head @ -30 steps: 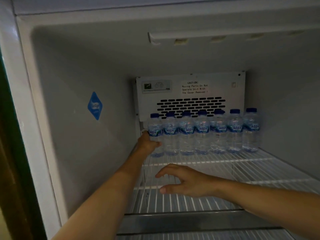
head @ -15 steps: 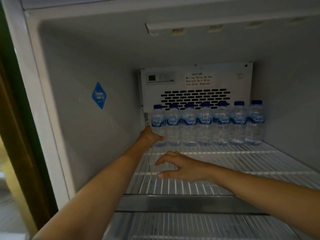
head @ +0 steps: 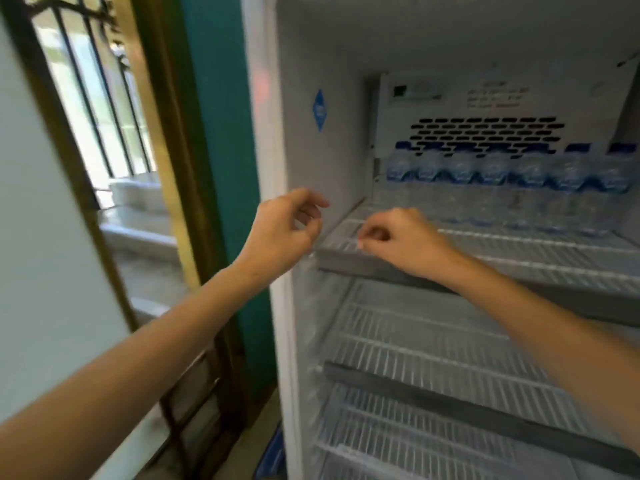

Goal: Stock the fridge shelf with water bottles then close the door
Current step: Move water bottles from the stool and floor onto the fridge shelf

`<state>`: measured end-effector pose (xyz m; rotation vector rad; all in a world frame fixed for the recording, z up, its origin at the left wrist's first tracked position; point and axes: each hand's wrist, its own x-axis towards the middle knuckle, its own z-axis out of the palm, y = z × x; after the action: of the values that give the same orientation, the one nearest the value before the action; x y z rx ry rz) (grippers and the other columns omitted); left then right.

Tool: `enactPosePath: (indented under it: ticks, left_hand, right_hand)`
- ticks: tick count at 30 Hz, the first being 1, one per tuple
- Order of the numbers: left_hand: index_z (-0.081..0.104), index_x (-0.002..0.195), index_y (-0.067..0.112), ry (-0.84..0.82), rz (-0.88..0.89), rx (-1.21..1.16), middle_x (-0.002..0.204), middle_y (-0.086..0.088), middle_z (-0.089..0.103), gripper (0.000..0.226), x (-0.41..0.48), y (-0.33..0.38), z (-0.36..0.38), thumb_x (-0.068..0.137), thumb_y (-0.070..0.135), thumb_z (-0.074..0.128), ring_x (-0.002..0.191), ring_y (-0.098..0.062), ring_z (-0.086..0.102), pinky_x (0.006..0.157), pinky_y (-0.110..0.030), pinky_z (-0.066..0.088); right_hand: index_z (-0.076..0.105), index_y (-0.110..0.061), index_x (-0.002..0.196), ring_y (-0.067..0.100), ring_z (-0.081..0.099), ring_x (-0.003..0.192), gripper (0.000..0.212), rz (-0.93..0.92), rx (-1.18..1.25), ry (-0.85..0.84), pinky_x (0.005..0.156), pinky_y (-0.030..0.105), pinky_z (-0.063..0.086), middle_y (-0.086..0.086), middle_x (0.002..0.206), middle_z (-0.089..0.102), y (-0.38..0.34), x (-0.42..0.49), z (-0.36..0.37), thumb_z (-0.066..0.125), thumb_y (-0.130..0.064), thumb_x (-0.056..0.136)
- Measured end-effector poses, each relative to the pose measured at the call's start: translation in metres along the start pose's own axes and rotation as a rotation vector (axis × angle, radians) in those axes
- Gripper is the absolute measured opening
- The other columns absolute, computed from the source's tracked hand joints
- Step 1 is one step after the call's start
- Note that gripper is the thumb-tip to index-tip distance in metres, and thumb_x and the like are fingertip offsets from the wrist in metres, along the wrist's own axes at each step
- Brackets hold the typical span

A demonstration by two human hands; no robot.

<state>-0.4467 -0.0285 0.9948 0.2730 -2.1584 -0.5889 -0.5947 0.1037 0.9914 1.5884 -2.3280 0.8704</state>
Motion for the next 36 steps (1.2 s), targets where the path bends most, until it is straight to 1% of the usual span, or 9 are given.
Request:
enactPosePath:
  ticks: [2, 4, 12, 16, 20, 22, 26, 29, 36]
  left_hand:
    - [0.067, 0.099, 0.014, 0.009, -0.063, 0.015, 0.079, 0.007, 0.066, 0.022, -0.055, -0.017, -0.040, 0.081, 0.003, 0.062, 0.075, -0.003, 0.062, 0.067, -0.011, 0.048]
    - [0.067, 0.099, 0.011, -0.012, -0.198, 0.032, 0.074, 0.009, 0.063, 0.022, -0.119, -0.042, -0.074, 0.080, -0.001, 0.062, 0.071, -0.001, 0.059, 0.063, -0.007, 0.044]
    - [0.065, 0.097, 0.014, -0.113, -0.921, 0.151, 0.073, -0.002, 0.063, 0.023, -0.452, -0.146, -0.178, 0.078, 0.001, 0.062, 0.054, 0.005, 0.057, 0.066, -0.026, 0.048]
    - [0.067, 0.093, 0.007, -0.138, -1.229, 0.220, 0.079, -0.008, 0.066, 0.018, -0.604, -0.168, -0.184, 0.076, 0.002, 0.063, 0.073, -0.021, 0.062, 0.069, -0.032, 0.049]
    - [0.062, 0.095, 0.014, -0.145, -1.459, 0.169, 0.085, -0.005, 0.060, 0.022, -0.736, -0.202, -0.146, 0.080, -0.002, 0.057, 0.079, -0.019, 0.058, 0.062, -0.021, 0.038]
    - [0.063, 0.099, 0.012, -0.136, -1.521, 0.174, 0.087, -0.002, 0.060, 0.022, -0.795, -0.223, -0.116, 0.083, -0.001, 0.055, 0.078, -0.016, 0.056, 0.059, -0.017, 0.037]
    - [0.060, 0.098, 0.009, -0.072, -1.539, 0.140, 0.088, -0.004, 0.061, 0.021, -0.890, -0.280, -0.043, 0.082, -0.003, 0.054, 0.083, -0.024, 0.060, 0.069, -0.030, 0.048]
    - [0.055, 0.101, 0.016, -0.016, -1.439, 0.092, 0.090, 0.005, 0.057, 0.019, -0.935, -0.339, 0.011, 0.086, 0.006, 0.059, 0.088, -0.015, 0.058, 0.076, -0.027, 0.052]
    - [0.052, 0.125, 0.012, -0.018, -1.186, 0.120, 0.114, -0.002, 0.057, 0.040, -0.978, -0.510, 0.079, 0.086, 0.011, 0.064, 0.105, -0.016, 0.056, 0.090, -0.030, 0.050]
  right_hand:
    - [0.072, -0.013, 0.089, 0.013, 0.065, 0.073, 0.009, -0.092, 0.165, 0.117, 0.070, 0.028, 0.051, 0.003, 0.081, 0.073, -0.045, -0.026, 0.024, 0.071, -0.021, 0.083]
    - [0.071, -0.014, 0.088, 0.014, 0.065, 0.070, 0.008, -0.133, 0.321, 0.072, 0.069, 0.025, 0.050, 0.003, 0.077, 0.072, -0.092, -0.060, 0.062, 0.072, -0.019, 0.082]
    - [0.067, -0.015, 0.099, 0.011, 0.061, 0.077, 0.021, 0.011, 0.514, -0.643, 0.071, 0.019, 0.047, -0.001, 0.087, 0.067, -0.228, -0.234, 0.294, 0.074, -0.025, 0.082]
    - [0.066, -0.010, 0.103, 0.016, 0.062, 0.087, 0.027, 0.140, 0.499, -0.911, 0.076, 0.024, 0.047, 0.005, 0.094, 0.067, -0.260, -0.324, 0.407, 0.075, -0.022, 0.081]
    - [0.063, -0.007, 0.108, 0.022, 0.062, 0.091, 0.034, 0.262, 0.459, -1.045, 0.081, 0.031, 0.049, 0.008, 0.098, 0.064, -0.261, -0.411, 0.523, 0.076, -0.019, 0.079]
    - [0.061, -0.009, 0.113, 0.020, 0.060, 0.097, 0.036, 0.328, 0.430, -1.096, 0.085, 0.031, 0.049, 0.008, 0.107, 0.063, -0.250, -0.455, 0.583, 0.074, -0.019, 0.081]
    - [0.058, -0.012, 0.118, 0.016, 0.056, 0.099, 0.037, 0.412, 0.373, -1.135, 0.083, 0.023, 0.044, 0.006, 0.112, 0.060, -0.207, -0.529, 0.708, 0.070, -0.021, 0.085]
    - [0.058, -0.011, 0.118, 0.022, 0.057, 0.103, 0.037, 0.472, 0.357, -1.047, 0.080, 0.024, 0.042, 0.007, 0.109, 0.060, -0.166, -0.563, 0.800, 0.070, -0.022, 0.085]
    - [0.054, -0.014, 0.119, 0.024, 0.055, 0.107, 0.039, 0.454, 0.402, -0.778, 0.087, 0.036, 0.046, 0.006, 0.116, 0.057, -0.095, -0.573, 0.993, 0.068, -0.022, 0.084]
